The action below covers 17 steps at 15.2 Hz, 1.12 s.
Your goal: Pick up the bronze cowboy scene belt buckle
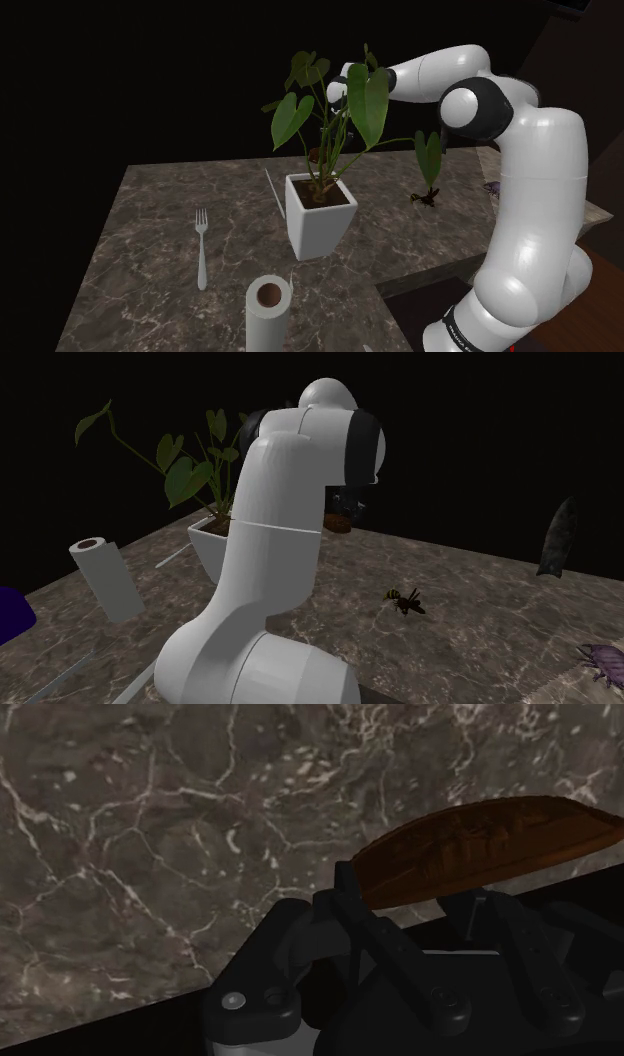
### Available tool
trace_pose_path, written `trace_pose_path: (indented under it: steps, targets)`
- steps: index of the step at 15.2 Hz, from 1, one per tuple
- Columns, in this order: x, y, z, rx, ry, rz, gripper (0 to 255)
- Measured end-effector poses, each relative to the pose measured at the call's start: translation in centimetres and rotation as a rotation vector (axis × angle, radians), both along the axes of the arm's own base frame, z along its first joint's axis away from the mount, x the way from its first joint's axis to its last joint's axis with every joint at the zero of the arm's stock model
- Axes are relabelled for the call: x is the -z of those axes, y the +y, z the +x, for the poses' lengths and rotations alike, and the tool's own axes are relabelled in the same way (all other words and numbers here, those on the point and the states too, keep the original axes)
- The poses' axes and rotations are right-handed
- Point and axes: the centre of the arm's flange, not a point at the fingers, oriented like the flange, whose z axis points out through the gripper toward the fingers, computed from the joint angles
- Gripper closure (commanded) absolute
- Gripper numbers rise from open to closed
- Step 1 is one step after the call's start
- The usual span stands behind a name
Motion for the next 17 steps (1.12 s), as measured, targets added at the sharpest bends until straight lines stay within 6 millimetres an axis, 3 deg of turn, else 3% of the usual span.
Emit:
trace_pose_path:
  steps: [9,17]
  targets:
    - [-0.2,0.0,0.0,0.000,0.000,0.000,255]
    - [-4.3,-0.1,-0.1,0.000,-0.001,0.000,255]
